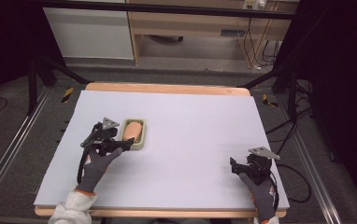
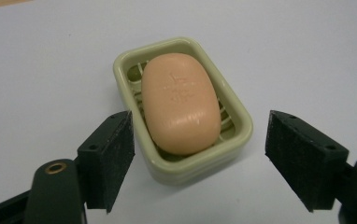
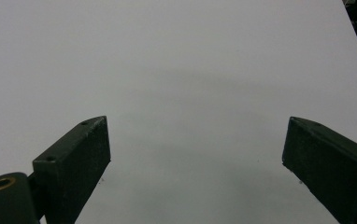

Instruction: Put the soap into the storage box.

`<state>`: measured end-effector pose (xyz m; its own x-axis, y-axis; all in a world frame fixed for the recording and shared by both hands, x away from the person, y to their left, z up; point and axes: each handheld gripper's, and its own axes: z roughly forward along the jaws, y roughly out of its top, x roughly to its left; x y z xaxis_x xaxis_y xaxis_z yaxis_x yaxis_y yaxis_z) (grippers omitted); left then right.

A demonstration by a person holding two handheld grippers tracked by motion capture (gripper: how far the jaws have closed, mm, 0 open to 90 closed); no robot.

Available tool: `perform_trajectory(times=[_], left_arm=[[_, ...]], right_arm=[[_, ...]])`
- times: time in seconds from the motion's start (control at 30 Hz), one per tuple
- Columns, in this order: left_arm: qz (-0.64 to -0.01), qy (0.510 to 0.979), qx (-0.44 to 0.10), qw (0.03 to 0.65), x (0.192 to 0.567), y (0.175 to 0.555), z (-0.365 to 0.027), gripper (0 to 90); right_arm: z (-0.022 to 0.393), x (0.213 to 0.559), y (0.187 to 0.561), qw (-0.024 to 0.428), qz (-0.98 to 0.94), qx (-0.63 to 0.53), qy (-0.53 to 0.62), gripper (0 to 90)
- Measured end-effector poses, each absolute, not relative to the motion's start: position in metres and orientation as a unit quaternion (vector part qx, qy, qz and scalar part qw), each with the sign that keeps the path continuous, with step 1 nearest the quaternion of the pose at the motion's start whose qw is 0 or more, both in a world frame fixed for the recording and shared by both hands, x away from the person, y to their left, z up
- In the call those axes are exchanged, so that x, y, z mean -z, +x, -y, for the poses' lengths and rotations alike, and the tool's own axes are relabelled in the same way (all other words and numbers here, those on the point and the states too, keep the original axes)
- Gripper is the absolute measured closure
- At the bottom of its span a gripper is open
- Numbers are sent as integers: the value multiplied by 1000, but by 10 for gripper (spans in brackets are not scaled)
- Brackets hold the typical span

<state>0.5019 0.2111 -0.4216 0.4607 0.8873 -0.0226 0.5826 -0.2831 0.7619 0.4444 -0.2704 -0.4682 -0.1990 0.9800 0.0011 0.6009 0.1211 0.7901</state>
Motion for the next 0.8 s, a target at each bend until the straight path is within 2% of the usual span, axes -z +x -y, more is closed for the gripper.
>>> perform_trajectory(times=[0.33,0.8], left_arm=[[-470,770,-210,376,437,474,-231,221],[-487,763,-226,360,462,450,-258,211]], right_arm=[[274,469,443,287,-694,-328,573,65],[279,473,444,293,-697,-311,576,65]])
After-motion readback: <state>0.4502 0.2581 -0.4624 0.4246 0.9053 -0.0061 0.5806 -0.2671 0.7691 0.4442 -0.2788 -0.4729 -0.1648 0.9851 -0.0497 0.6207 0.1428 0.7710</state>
